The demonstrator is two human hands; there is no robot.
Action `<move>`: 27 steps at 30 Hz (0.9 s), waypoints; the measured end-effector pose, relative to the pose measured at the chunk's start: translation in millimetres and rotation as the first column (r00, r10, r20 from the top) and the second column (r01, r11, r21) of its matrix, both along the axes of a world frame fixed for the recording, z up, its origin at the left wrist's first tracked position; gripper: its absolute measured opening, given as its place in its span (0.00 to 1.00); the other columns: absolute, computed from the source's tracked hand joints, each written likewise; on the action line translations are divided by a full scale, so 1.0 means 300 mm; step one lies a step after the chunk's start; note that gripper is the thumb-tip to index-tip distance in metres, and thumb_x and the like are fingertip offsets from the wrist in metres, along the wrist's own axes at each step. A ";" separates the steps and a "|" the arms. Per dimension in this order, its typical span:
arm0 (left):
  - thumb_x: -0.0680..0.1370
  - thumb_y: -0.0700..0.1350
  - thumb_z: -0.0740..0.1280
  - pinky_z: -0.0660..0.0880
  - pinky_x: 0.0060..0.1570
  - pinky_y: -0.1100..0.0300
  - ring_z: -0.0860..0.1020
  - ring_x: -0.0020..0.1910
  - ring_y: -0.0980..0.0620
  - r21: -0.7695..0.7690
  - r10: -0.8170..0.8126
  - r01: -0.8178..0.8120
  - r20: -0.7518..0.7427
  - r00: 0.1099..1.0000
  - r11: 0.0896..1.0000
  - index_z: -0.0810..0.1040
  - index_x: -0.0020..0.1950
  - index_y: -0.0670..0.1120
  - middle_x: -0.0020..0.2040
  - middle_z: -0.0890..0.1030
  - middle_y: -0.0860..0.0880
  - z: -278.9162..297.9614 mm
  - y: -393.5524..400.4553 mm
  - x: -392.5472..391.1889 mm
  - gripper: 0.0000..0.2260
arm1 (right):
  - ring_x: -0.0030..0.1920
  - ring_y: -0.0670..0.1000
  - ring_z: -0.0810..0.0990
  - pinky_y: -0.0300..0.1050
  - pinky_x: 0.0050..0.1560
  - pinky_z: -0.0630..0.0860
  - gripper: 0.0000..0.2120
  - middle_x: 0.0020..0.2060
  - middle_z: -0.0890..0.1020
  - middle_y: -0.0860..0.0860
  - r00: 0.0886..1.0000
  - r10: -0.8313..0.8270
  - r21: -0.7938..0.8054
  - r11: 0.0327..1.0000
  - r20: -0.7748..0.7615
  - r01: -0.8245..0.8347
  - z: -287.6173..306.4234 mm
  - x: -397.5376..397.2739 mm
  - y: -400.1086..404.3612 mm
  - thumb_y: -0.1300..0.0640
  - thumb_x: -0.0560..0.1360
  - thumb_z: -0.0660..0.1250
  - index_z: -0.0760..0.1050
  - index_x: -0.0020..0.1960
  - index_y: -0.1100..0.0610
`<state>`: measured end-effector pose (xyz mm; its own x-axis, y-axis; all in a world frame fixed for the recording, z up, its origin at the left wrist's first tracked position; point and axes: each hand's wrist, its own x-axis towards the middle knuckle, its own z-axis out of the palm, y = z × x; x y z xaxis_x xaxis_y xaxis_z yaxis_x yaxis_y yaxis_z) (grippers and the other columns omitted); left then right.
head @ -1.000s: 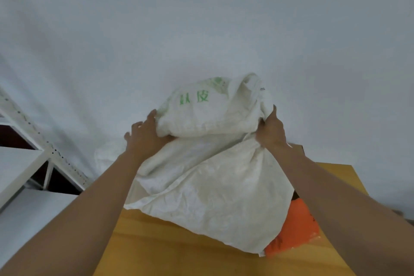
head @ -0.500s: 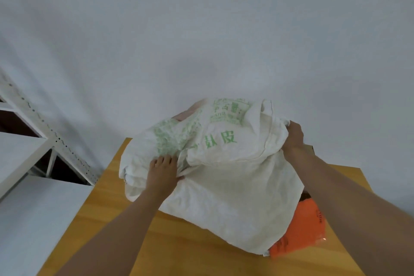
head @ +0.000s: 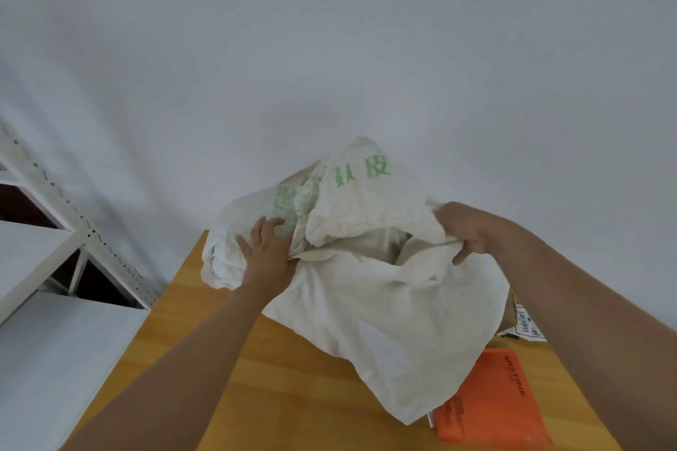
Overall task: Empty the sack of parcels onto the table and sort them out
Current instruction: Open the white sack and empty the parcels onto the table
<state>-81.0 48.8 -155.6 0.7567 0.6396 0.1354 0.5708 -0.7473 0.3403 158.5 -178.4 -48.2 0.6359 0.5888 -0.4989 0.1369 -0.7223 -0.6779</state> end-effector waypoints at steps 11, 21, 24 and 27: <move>0.76 0.34 0.61 0.69 0.32 0.58 0.76 0.38 0.48 -0.331 0.176 -0.071 0.300 0.938 0.941 0.70 0.54 0.45 0.41 0.77 0.48 0.166 0.037 0.026 0.09 | 0.68 0.60 0.71 0.56 0.57 0.74 0.48 0.78 0.55 0.50 0.747 -0.011 0.220 0.959 0.664 -0.181 -0.113 -0.095 -0.003 0.66 0.74 0.66 0.41 0.76 0.34; 0.73 0.31 0.56 0.75 0.50 0.57 0.79 0.52 0.50 -0.452 0.054 0.186 0.467 0.882 0.873 0.82 0.60 0.49 0.52 0.83 0.51 0.277 -0.071 0.129 0.23 | 0.68 0.43 0.70 0.43 0.70 0.62 0.33 0.72 0.69 0.43 0.964 0.253 0.499 0.848 -0.086 -0.178 -0.029 -0.151 0.057 0.29 0.71 0.55 0.65 0.72 0.42; 0.74 0.31 0.58 0.77 0.48 0.62 0.81 0.51 0.53 -0.550 0.047 0.258 0.478 0.877 0.794 0.82 0.57 0.50 0.50 0.84 0.54 0.281 -0.120 0.155 0.22 | 0.77 0.46 0.53 0.51 0.77 0.55 0.58 0.77 0.50 0.40 0.890 0.287 0.278 0.877 0.353 -0.393 -0.061 -0.182 0.121 0.32 0.65 0.73 0.35 0.78 0.40; 0.76 0.31 0.59 0.74 0.44 0.70 0.79 0.49 0.59 -0.582 -0.029 0.327 0.462 0.886 0.744 0.81 0.60 0.51 0.51 0.82 0.56 0.300 -0.169 0.164 0.21 | 0.69 0.57 0.71 0.57 0.67 0.71 0.58 0.76 0.59 0.53 0.806 0.299 0.150 0.892 0.510 -0.426 -0.135 -0.180 0.179 0.41 0.68 0.74 0.26 0.70 0.30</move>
<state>-31.7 -1.9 -65.7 0.8359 0.5447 0.0680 0.1500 -0.3458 0.9263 104.6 -124.6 -88.6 0.4668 0.8843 -0.0098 0.6962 -0.3743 -0.6126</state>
